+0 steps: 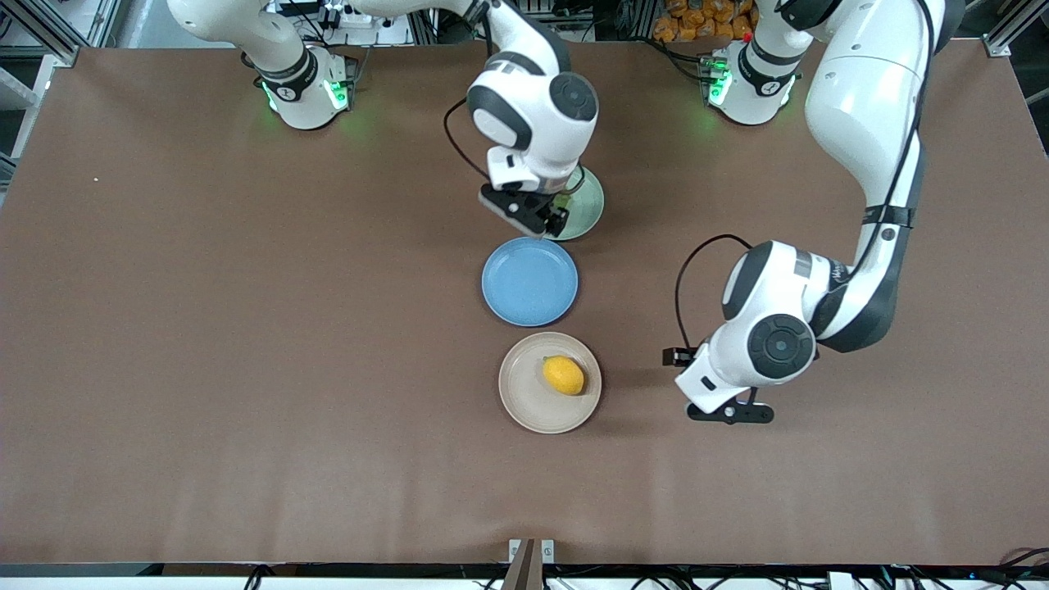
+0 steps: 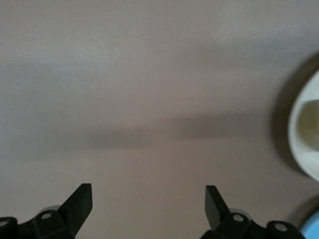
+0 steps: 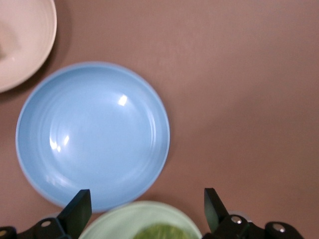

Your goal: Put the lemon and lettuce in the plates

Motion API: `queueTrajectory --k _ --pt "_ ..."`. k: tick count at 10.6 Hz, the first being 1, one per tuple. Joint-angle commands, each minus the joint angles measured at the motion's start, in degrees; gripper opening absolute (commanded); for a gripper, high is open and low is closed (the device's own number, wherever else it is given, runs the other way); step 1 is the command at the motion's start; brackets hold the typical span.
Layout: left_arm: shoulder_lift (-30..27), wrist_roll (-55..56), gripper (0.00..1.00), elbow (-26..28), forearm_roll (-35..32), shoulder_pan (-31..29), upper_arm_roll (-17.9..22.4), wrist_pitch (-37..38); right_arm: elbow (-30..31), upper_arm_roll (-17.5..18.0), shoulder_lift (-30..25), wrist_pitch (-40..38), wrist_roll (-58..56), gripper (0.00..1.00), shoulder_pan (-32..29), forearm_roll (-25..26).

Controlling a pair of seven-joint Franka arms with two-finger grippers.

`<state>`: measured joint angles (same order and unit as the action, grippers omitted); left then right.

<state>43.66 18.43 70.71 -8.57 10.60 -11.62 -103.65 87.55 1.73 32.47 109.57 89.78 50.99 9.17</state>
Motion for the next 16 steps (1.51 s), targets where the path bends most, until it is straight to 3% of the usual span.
queueTrajectory --k 1,10,12,16 --pt "-0.95 -4.01 1.0 1.8 -1.27 -3.82 -0.33 0.56 3.41 0.91 -3.02 -0.06 -8.88 1.0 -6.22 -1.09" --pt "-3.84 -6.21 1.0 2.86 -1.27 -9.98 -0.42 4.6 5.35 1.09 -6.54 -0.94 -46.94 1.0 -36.8 -3.37" --pt "-5.34 -6.82 1.0 2.86 -1.27 -11.56 -0.42 4.69 4.83 1.0 -7.24 -0.94 -54.15 1.0 -43.22 -7.65" --pt "-9.1 -8.58 1.0 4.77 -0.31 -12.79 -0.94 6.01 9.9 0.91 -12.67 -2.35 -69.16 1.0 -48.42 -10.23"
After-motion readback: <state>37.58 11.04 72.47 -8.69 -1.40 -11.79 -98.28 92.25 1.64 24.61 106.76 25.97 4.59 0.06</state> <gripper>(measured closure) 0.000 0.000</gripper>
